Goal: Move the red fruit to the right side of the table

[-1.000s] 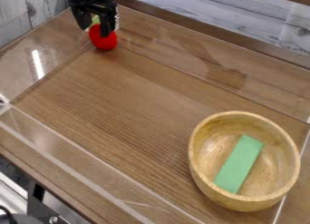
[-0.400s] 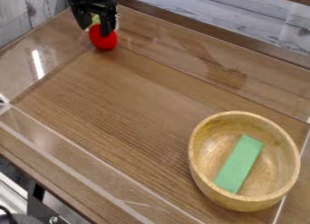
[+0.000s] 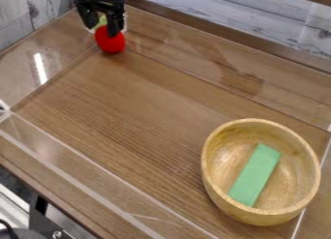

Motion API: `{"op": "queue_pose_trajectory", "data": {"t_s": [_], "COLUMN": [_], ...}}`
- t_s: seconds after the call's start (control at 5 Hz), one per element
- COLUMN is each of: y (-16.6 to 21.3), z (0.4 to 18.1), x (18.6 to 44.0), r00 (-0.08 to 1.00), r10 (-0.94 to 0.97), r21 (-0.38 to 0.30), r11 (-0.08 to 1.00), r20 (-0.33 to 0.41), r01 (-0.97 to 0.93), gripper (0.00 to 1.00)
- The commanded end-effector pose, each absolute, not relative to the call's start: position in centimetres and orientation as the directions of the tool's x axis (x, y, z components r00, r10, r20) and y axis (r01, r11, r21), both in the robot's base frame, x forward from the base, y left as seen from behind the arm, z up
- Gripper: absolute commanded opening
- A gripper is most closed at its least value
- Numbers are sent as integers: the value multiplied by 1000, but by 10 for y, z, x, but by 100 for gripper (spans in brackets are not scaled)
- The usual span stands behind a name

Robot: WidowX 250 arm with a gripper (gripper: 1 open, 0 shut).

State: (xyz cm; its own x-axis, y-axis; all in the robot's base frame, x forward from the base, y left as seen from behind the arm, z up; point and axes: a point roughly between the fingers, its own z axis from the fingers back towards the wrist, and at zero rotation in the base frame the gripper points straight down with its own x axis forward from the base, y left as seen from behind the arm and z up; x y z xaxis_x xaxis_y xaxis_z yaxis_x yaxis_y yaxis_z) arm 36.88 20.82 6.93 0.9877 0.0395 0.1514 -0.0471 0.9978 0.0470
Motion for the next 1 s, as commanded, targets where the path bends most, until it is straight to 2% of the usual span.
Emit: {"op": "queue_pose_trajectory", "data": {"t_s": [0.0, 0.2, 0.4, 0.6, 0.8], "y": [215, 215, 215, 214, 201], "z": [101, 105, 99, 88, 92], "x": [372, 371, 370, 369, 370], "r00": [974, 973, 971, 971, 969], "r10": [17, -4, 50, 57, 50], "r21": [84, 87, 89, 89, 77], "r11": [996, 996, 993, 993, 994], "r20": [225, 229, 233, 231, 242], "r01": [-37, -16, -73, -79, -71], "gripper": [100, 100, 100, 0, 0]}}
